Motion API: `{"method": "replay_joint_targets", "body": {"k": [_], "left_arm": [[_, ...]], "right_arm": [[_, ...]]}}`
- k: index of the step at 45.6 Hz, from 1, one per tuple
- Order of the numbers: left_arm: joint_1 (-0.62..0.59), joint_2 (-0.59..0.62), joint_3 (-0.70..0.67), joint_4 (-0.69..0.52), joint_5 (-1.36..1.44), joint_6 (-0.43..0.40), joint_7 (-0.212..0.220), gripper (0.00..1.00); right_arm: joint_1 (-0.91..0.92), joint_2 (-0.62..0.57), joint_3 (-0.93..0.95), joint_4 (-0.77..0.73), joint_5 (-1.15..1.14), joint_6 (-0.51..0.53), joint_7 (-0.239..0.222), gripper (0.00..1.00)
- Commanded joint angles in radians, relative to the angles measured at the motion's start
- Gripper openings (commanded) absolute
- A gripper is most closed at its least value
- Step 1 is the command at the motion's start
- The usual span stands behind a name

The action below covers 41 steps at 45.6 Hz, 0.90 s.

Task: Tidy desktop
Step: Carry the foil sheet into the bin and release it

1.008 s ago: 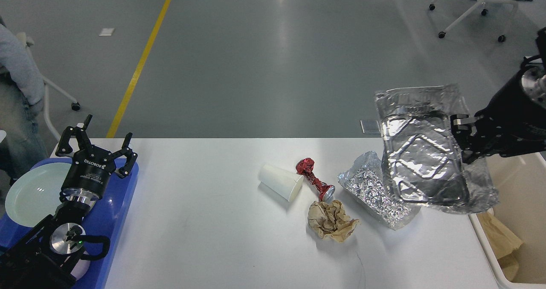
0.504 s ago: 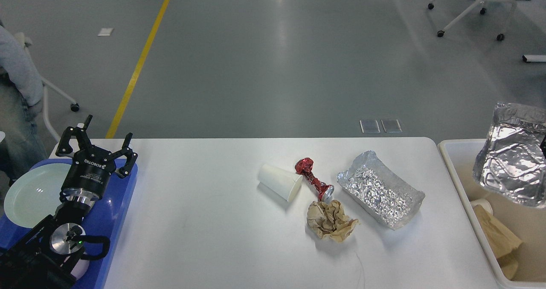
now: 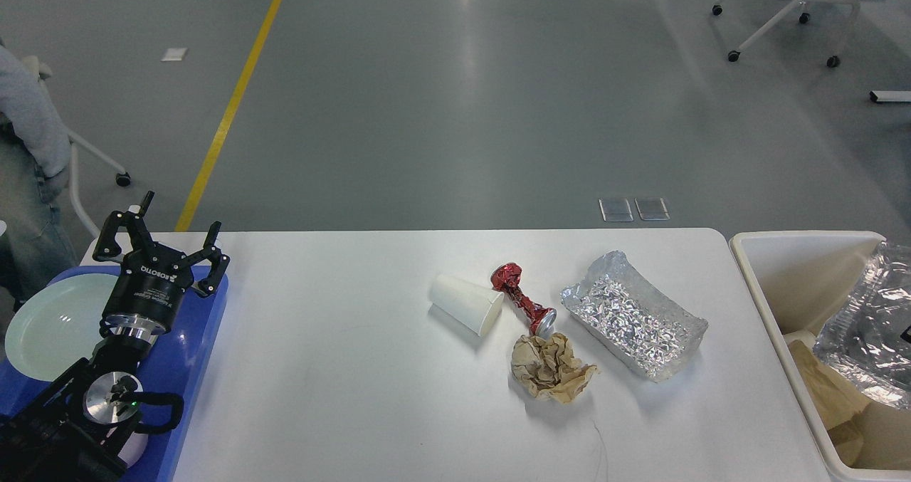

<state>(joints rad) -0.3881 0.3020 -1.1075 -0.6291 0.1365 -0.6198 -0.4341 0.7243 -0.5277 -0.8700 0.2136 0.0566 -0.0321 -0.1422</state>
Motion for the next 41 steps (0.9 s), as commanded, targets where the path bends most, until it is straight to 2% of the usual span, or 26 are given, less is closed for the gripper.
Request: {"method": "replay_joint_targets", "body": {"k": [1,10,20,22,23,27,28,30,33,41], "left_arm": [[0.000,0.000,0.000,0.000,0.000,0.000,0.000,0.96],[0.000,0.000,0.000,0.000,0.000,0.000,0.000,0.96],[0.000,0.000,0.000,0.000,0.000,0.000,0.000,0.96],[0.000,0.000,0.000,0.000,0.000,0.000,0.000,0.96],[0.000,0.000,0.000,0.000,0.000,0.000,0.000,0.96],[-0.002,-0.001,0.000,0.000,0.000,0.000,0.000,0.96],[0.000,0.000,0.000,0.000,0.000,0.000,0.000,0.96],[0.000,0.000,0.000,0.000,0.000,0.000,0.000,0.96],[0.000,0.000,0.000,0.000,0.000,0.000,0.000,0.96],[-0.002,-0.001,0.000,0.000,0.000,0.000,0.000,0.96]], "right_arm": [[-0.153,0.112,0.054,-0.181,-0.001,-0.057,-0.042,0.00],[-0.178,0.152,0.074,-0.209,0.000,-0.130,-0.122,0.00],[-0.207,0.161,0.065,-0.200,-0.009,-0.141,-0.123,0.02],[-0.212,0.166,0.063,-0.200,-0.009,-0.152,-0.122,0.35],[-0.212,0.167,0.065,-0.200,-0.009,-0.155,-0.120,0.44],[-0.212,0.183,0.065,-0.198,-0.009,-0.167,-0.119,0.60],[-0.212,0.192,0.063,-0.198,-0.009,-0.172,-0.119,0.78],[-0.210,0.192,0.063,-0.198,-0.009,-0.173,-0.119,0.90],[-0.207,0.192,0.063,-0.197,-0.009,-0.173,-0.117,0.99],[-0.186,0.183,0.069,-0.180,-0.014,-0.161,-0.112,1.00]]}}
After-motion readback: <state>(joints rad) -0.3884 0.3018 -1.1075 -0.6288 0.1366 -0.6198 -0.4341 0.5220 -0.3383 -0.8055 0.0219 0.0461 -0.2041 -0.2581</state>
